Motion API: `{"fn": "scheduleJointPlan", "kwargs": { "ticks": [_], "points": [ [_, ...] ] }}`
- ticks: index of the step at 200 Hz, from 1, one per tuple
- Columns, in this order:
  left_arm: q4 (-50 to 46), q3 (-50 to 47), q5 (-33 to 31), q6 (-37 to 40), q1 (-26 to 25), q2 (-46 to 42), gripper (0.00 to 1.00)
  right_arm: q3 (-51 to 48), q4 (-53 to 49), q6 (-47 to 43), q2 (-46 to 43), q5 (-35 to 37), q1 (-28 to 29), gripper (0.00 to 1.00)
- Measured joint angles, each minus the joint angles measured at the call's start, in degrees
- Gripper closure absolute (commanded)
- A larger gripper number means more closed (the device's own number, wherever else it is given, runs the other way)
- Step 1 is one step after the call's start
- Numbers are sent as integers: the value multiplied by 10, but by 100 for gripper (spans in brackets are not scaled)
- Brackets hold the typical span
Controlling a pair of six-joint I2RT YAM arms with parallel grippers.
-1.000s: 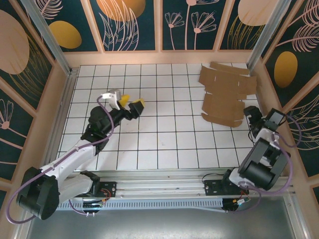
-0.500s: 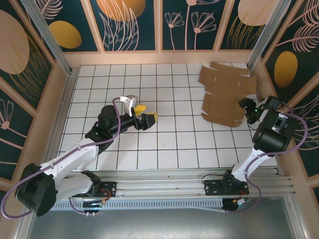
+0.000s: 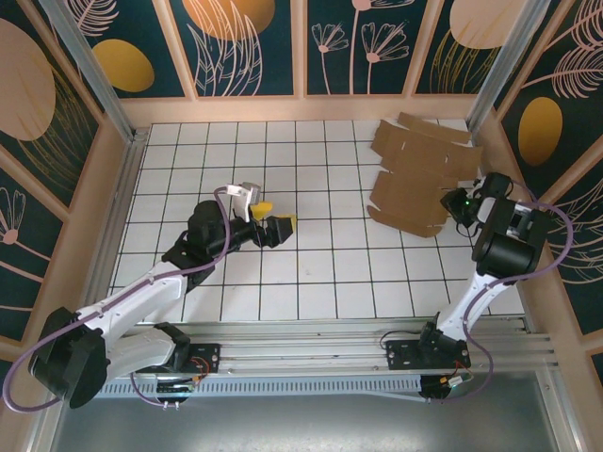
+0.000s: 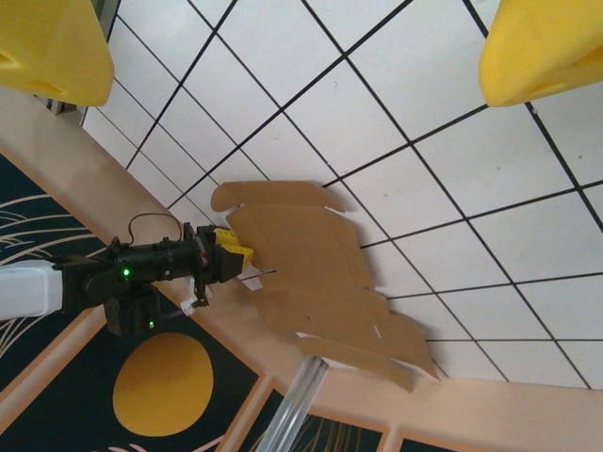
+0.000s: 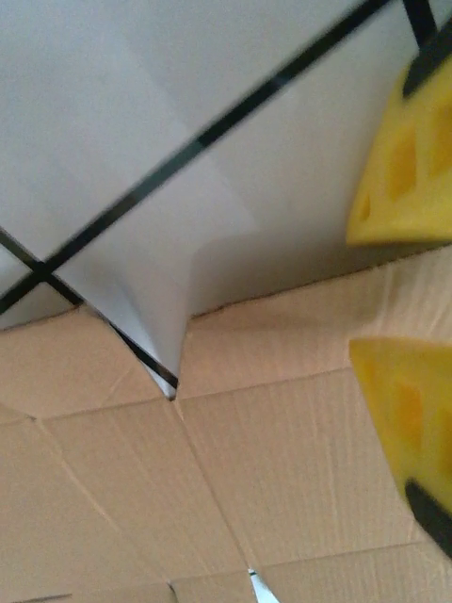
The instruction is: Fold the paper box
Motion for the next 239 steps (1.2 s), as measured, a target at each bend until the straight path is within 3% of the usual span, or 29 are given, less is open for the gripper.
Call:
{"fn": "scheduleJointPlan", "kwargs": {
  "ticks": [36,62,97,130,184,213,239],
  "points": [
    [-3,0,-9,0,0,5,1,0,-3,-8,-7,4,26,100],
    [-17,2,-26,0,0,5,1,-1,-4,-16,-32,8,38,100],
    [-106,56,-103,-30,0,25,1,-51,6,-10,-103,14,80,100],
    [-160,102,-175,-67,0,37,1,-134,40,31,-182,12,170,100],
    [-205,141,-214,-119,0,89,1,-246,125,148,-248,48,406,100],
    [-224,146,-218,-137,0,127,10,-259,140,169,-250,77,486,100],
    [-267,166,-232,-125,18,152,19,-287,157,178,-267,95,519,100]
  ]
}}
